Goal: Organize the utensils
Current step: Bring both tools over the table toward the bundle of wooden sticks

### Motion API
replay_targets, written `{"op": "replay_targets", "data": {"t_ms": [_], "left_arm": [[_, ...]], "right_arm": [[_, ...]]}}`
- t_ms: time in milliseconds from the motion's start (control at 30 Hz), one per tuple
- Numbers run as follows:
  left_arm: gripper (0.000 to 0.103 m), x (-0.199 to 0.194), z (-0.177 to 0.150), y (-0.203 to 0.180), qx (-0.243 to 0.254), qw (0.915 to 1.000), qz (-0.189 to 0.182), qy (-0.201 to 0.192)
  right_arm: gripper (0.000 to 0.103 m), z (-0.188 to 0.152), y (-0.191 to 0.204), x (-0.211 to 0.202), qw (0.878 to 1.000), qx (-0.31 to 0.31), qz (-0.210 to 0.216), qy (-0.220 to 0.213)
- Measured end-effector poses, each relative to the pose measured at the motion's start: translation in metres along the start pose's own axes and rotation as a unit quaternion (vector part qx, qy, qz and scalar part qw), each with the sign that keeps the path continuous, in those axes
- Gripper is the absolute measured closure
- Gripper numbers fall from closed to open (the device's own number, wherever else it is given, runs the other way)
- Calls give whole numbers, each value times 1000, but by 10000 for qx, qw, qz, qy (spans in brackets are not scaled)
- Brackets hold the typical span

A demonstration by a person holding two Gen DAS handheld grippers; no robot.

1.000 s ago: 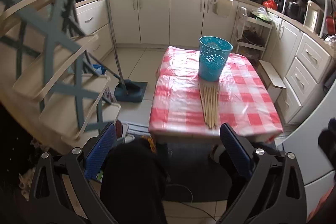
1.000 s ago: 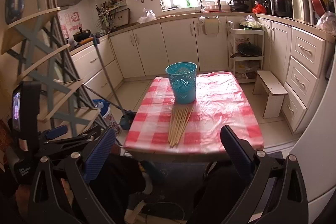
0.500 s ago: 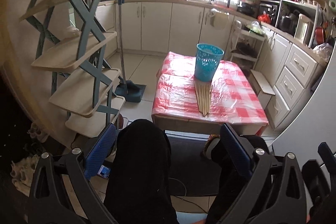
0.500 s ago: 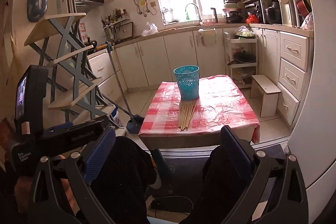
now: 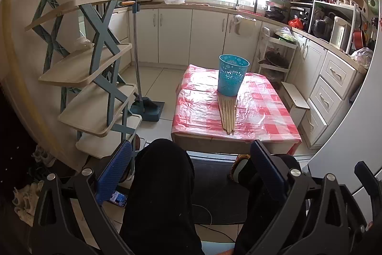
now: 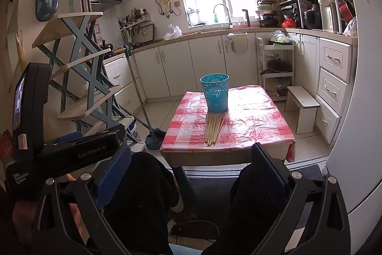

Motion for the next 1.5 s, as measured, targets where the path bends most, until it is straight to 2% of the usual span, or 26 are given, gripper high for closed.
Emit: {"op": "replay_targets", "data": {"t_ms": [1500], "left_arm": [[8,0,2,-9,103,9999,-16,9]], "right_arm": [[7,3,6,-1,10000,-35,11,32]]}}
Point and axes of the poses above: each gripper's, at about its wrist camera, not at the fingertips, and x roughly the way its jaws point, y to its left, z to its top, the point moved 7 cm from there along x, roughly the way its jaws point, and after that the axes turned 14 degrees about y, right-handed, at the moved point
